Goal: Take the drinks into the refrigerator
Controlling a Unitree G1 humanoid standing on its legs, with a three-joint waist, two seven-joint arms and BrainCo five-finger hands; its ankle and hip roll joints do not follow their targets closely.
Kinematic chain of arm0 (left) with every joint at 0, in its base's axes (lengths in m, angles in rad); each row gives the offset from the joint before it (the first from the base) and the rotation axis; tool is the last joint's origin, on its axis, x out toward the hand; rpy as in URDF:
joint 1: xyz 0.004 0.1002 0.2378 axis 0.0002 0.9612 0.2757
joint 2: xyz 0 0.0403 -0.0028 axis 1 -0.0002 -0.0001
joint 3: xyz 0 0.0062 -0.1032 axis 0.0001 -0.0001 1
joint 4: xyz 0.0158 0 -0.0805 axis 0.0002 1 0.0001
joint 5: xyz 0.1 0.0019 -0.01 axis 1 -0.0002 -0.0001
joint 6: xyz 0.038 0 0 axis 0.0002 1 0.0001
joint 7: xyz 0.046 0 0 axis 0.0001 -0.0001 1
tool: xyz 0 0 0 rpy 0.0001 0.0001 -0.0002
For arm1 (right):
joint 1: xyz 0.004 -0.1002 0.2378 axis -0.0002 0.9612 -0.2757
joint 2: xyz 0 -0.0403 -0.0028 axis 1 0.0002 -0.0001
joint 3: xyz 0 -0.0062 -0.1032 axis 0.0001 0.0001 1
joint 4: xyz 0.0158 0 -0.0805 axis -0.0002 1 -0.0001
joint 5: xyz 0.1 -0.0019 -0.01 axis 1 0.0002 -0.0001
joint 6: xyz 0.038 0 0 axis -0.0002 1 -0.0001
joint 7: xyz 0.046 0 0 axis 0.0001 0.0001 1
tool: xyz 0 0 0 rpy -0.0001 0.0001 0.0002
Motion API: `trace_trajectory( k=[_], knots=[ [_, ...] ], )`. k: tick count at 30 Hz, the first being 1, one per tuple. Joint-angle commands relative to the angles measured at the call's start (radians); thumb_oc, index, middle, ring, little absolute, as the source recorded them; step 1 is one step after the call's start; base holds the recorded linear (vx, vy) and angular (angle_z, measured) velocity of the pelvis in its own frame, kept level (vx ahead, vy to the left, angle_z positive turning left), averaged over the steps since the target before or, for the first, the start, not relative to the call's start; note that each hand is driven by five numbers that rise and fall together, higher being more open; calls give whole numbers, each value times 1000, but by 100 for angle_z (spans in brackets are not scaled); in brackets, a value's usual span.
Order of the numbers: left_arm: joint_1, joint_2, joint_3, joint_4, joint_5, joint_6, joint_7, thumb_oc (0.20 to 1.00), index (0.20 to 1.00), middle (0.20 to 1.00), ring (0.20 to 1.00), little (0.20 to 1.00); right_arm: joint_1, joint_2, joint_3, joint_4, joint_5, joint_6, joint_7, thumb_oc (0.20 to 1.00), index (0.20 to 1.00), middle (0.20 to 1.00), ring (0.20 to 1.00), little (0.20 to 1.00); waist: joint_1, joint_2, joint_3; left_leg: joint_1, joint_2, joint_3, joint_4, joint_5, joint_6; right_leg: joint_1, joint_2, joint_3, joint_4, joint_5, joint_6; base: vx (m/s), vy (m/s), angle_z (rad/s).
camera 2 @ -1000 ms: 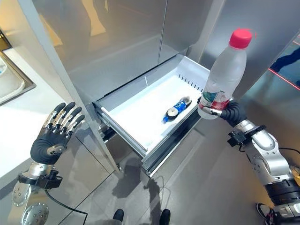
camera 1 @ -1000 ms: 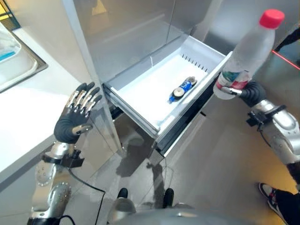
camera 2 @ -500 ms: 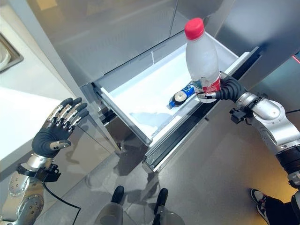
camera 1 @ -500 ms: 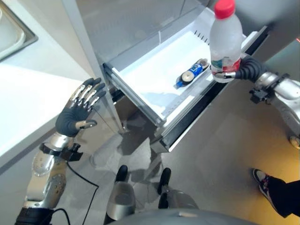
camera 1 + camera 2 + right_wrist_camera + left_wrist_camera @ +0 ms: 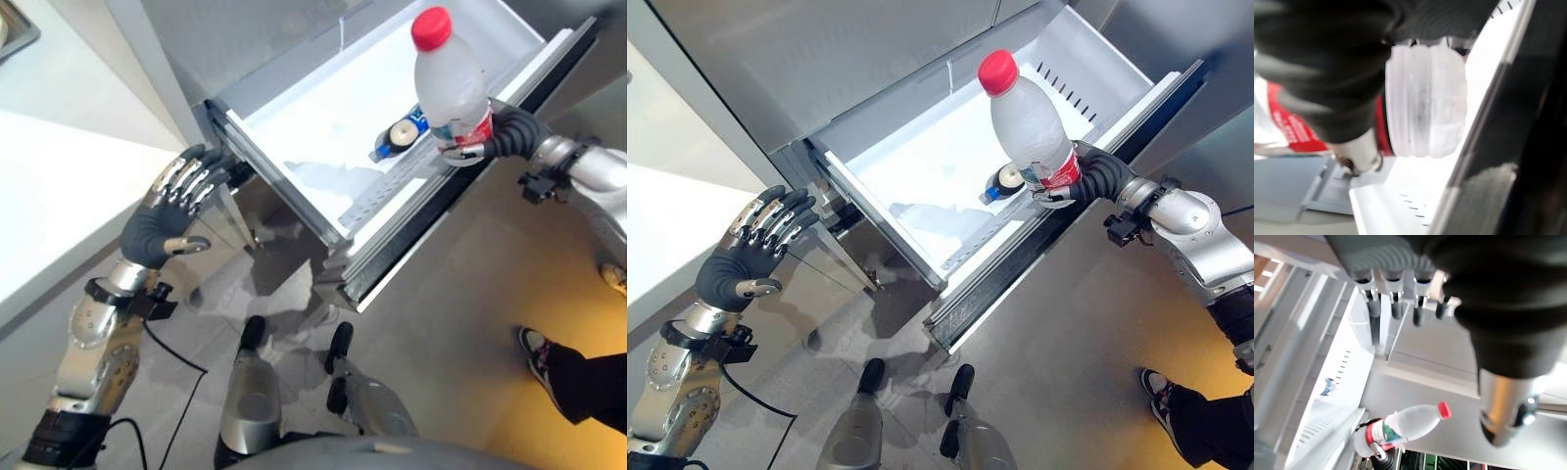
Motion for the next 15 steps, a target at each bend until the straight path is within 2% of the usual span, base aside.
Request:
trace_trajectory(
  k=[1, 9, 15],
  knots=[
    [11, 48, 0, -53, 20, -66, 19, 1000, 1000, 1000, 1000, 1000, -208, 2, 20, 18, 16, -72, -49, 200, 200, 200, 200, 200, 22, -3, -18, -66, -82, -37, 30, 18, 100, 2, 36, -48, 155, -146, 3, 0, 0, 0],
    [-19, 60, -20, -68, 38, -71, 55, 1000, 1000, 1000, 1000, 1000, -415, 108, 151, 85, -36, -61, -82, 200, 200, 200, 200, 200, 42, -15, 22, -88, -78, -30, 24, 26, 101, -26, 41, -46, 153, -137, 5, -1, -2, 0],
    [-28, 61, -24, -76, 35, -69, 66, 1000, 1000, 1000, 1000, 1000, -537, 154, 238, 149, -61, -58, -93, 200, 200, 200, 200, 200, 51, -26, 35, -95, -77, -26, 17, 29, 101, -32, 43, -45, 145, -131, 7, -3, -6, -3]
  ],
)
